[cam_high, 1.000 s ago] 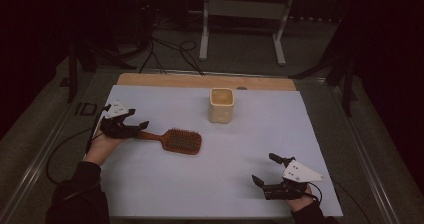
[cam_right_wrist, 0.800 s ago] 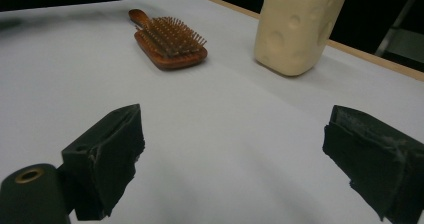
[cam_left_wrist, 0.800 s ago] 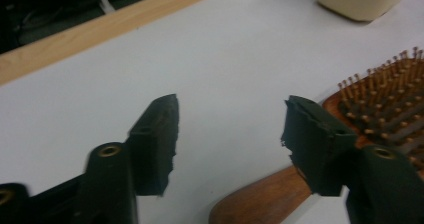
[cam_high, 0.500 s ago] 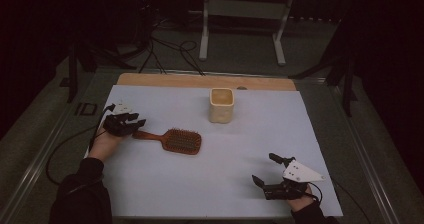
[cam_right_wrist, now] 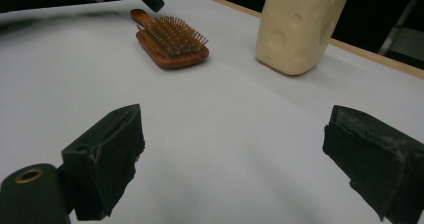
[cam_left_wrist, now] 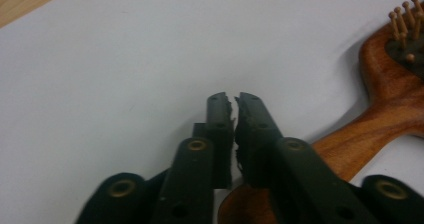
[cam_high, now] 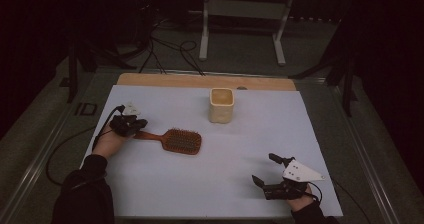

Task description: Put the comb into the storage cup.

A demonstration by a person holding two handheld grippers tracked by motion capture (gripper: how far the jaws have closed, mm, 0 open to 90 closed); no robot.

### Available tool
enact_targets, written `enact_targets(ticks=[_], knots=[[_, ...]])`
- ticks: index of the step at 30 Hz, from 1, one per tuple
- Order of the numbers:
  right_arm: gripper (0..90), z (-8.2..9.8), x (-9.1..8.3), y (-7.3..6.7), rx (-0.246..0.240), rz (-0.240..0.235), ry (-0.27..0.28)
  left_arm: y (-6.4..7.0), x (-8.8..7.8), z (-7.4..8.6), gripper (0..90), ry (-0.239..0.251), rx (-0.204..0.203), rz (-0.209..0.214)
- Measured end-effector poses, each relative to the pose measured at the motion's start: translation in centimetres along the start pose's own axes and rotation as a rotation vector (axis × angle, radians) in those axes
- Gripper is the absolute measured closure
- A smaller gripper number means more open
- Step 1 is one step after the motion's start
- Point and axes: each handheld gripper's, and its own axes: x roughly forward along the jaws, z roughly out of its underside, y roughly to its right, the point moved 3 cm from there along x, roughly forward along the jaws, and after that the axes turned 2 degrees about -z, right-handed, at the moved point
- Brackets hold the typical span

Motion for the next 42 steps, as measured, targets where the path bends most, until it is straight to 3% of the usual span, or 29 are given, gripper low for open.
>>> enact_targets(ticks=[9,22,42], knots=[[8.8,-0.1,-0.1,0.0,-0.003,0.001,0.005,0.2,0.3,0.2,90.0,-0.060,0.044,0.004],[8.8,0.0,-0.1,0.1,0.000,0.005,0.000,0.6,-0.5,0.8,90.0,-0.092,0.036,0.038],[8.8,-0.2,-0.1,0.0,0.003,0.008,0.004,3.2,-2.4,2.7,90.0,-0.130,0.052,0.099]])
